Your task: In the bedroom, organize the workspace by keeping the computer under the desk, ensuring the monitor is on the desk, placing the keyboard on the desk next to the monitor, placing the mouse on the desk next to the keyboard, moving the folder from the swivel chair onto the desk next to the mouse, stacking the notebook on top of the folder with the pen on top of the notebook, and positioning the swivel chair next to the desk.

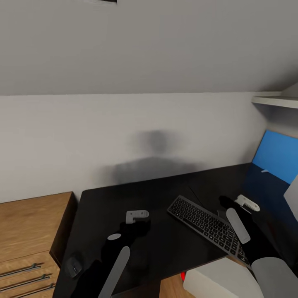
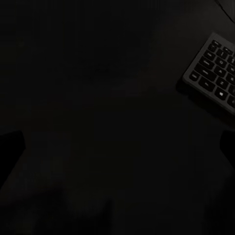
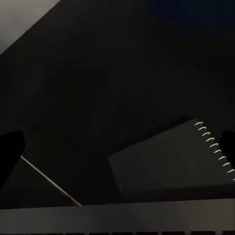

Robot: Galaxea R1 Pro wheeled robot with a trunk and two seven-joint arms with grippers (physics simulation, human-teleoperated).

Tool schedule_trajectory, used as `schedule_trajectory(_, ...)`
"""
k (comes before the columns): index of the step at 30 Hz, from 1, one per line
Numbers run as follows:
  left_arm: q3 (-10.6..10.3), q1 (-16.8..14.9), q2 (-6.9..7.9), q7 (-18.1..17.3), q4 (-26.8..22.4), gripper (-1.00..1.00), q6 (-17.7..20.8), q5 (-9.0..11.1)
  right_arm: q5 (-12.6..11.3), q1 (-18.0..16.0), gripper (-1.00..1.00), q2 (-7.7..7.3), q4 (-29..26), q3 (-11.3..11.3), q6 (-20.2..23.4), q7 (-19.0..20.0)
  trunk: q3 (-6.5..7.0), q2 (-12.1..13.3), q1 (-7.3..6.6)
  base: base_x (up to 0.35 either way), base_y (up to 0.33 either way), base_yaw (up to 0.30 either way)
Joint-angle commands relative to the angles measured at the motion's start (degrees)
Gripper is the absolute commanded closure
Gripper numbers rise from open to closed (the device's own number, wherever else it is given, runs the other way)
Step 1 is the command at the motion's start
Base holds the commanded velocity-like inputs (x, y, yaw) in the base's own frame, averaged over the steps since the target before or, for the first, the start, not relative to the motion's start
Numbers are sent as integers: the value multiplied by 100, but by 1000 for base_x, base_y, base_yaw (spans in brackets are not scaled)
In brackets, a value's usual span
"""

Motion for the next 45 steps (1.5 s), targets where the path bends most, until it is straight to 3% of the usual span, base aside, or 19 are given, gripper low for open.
schedule_trajectory(1, -6, -5, 2, 56, -21, -100, 14, 61, -27, -3, -100, -2, -9, 2, 28, -29, -25, -46, 23, 0, 0, 0)
schedule_trajectory(17, -4, -5, 9, 57, -73, -100, 17, 61, -44, -3, -100, -10, 14, -77, 62, -23, -312, -687, 374, 0, 0, 0)
schedule_trajectory(30, -7, -5, 9, 57, -68, -100, 17, 61, -46, -3, -100, -3, 198, -653, 446, 0, -546, -1209, 660, 0, 0, 0)
schedule_trajectory(45, -10, -5, 9, 56, -56, -100, 17, 56, -53, -3, -100, -2, 305, -744, 529, 6, -815, -1810, 989, 0, 0, 0)
